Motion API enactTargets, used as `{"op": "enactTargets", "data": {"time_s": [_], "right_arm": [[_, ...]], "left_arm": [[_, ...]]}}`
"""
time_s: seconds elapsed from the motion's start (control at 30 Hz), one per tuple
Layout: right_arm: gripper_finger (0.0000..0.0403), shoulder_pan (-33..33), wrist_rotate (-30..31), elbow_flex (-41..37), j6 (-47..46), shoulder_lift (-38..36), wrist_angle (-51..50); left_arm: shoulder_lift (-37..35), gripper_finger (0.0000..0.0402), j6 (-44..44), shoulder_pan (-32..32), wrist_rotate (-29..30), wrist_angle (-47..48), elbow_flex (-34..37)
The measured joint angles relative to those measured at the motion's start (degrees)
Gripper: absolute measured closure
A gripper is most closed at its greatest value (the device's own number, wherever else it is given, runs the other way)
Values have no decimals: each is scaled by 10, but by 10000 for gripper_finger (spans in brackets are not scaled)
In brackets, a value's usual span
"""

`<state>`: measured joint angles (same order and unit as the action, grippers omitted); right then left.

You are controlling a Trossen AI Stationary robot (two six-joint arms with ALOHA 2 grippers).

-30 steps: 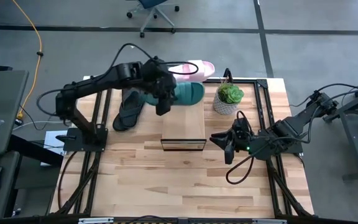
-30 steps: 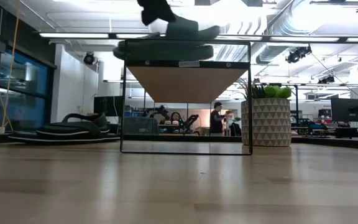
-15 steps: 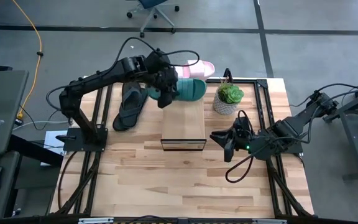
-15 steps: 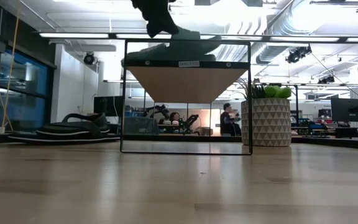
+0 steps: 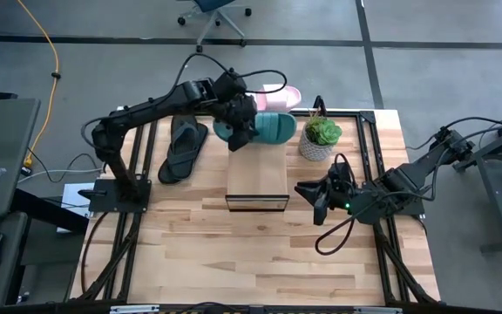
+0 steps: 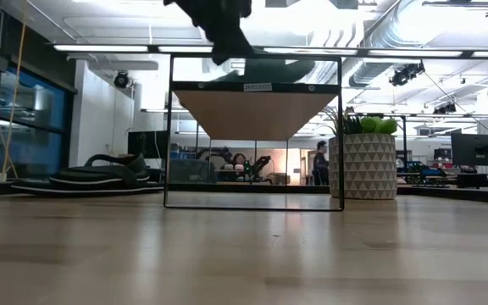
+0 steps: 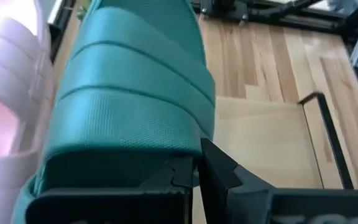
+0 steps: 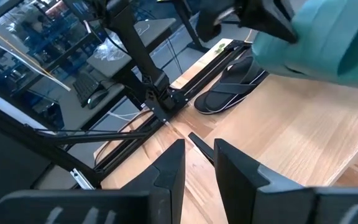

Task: Pick and place slippers onto the shelf
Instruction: Put the green pair of slippers on the shelf

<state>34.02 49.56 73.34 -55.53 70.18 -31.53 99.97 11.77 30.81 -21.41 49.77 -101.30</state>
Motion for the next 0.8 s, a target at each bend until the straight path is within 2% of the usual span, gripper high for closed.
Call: {"op": "enactTargets", "data": {"time_s": [0.17,0.4,0.8], "right_arm": [[329,0,4,0,-2,0,0],[329,0,4,0,-10,0,-1],[329,0,4,0,-10,0,-4]], "left_arm": [[15,401,2,0,-10,8,0],[29,401,2,3,10,11,-1],[32,401,-43,7,14,7,-1]]}}
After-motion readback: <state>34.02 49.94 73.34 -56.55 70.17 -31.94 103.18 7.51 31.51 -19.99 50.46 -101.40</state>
